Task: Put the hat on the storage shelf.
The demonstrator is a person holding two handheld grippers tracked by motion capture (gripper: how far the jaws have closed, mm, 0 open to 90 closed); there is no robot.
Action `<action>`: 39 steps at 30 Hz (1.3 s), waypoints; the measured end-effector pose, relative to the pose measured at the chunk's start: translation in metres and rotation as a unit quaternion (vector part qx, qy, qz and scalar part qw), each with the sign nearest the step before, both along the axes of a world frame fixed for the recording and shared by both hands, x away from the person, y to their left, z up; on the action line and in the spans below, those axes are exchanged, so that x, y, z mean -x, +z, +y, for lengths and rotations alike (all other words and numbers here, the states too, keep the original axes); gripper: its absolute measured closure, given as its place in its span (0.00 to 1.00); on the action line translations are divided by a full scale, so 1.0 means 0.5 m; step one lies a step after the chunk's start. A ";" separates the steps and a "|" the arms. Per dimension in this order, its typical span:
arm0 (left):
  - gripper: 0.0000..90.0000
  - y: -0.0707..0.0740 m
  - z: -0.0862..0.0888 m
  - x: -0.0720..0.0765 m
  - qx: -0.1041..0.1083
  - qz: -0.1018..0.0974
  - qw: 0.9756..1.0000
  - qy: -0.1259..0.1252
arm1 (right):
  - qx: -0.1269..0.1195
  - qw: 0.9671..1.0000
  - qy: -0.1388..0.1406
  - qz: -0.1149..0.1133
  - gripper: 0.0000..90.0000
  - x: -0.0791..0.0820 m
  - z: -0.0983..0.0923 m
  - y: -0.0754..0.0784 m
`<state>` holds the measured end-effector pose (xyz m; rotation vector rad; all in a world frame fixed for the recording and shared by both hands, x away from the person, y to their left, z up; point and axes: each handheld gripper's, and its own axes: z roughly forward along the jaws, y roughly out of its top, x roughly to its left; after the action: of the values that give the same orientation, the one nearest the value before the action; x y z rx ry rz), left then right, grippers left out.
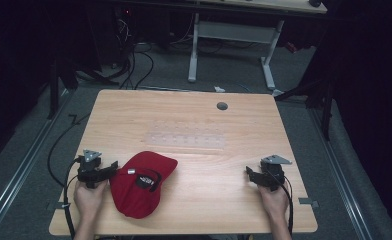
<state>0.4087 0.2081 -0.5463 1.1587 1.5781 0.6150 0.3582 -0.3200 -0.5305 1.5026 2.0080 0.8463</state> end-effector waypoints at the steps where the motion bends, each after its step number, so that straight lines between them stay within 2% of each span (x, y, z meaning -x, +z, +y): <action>1: 0.36 0.000 0.000 0.000 -0.002 0.000 1.000 -0.001 | 0.000 1.000 0.000 0.000 0.39 0.000 0.000 0.000; 12: 0.36 0.000 0.000 0.000 -0.004 0.001 1.000 -0.002 | 0.000 1.000 0.002 0.000 0.38 0.000 0.000 0.000; 17: 0.36 -0.002 -0.004 0.000 -0.016 0.000 1.000 -0.001 | 0.000 1.000 0.003 0.000 0.38 0.000 0.000 0.000; 21: 0.36 -0.001 -0.002 0.001 -0.008 0.000 1.000 -0.002 | 0.000 1.000 0.003 0.000 0.38 0.000 0.000 0.000; 25: 0.42 -0.001 0.001 0.003 -0.014 0.000 1.000 -0.006 | 0.000 1.000 0.003 0.000 0.38 0.000 0.001 0.000; 32: 0.42 0.008 0.010 0.008 0.015 -0.001 1.000 -0.011 | 0.000 1.000 0.003 0.001 0.38 0.000 0.001 0.000; 33: 0.42 0.010 0.012 0.009 0.022 -0.003 1.000 -0.011 | 0.000 1.000 0.003 0.001 0.38 0.000 0.001 0.000; 34: 0.40 0.017 0.019 0.014 0.047 -0.006 0.999 -0.012 | 0.001 1.000 0.004 0.001 0.38 0.000 0.000 0.000; 35: 0.40 0.017 0.019 0.014 0.047 -0.006 0.999 -0.012 | 0.000 1.000 0.003 0.001 0.38 0.000 0.001 0.000; 36: 0.39 0.025 0.022 0.020 0.061 -0.010 0.998 -0.015 | 0.000 1.000 0.003 0.001 0.38 0.000 0.001 0.000; 37: 0.38 0.025 0.022 0.020 0.061 -0.010 0.998 -0.015 | 0.000 1.000 0.003 0.001 0.38 0.000 0.001 0.000; 38: 0.38 0.034 0.024 0.027 0.074 -0.015 0.997 -0.020 | 0.000 1.000 0.004 0.001 0.38 0.000 0.001 0.000; 39: 0.37 0.039 0.026 0.030 0.077 -0.018 0.997 -0.022 | 0.000 1.000 0.004 0.001 0.38 0.000 0.001 0.000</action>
<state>0.3938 0.2211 -0.5270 1.0589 1.5375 0.4726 0.3582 -0.3197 -0.5305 1.4957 2.0168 0.8477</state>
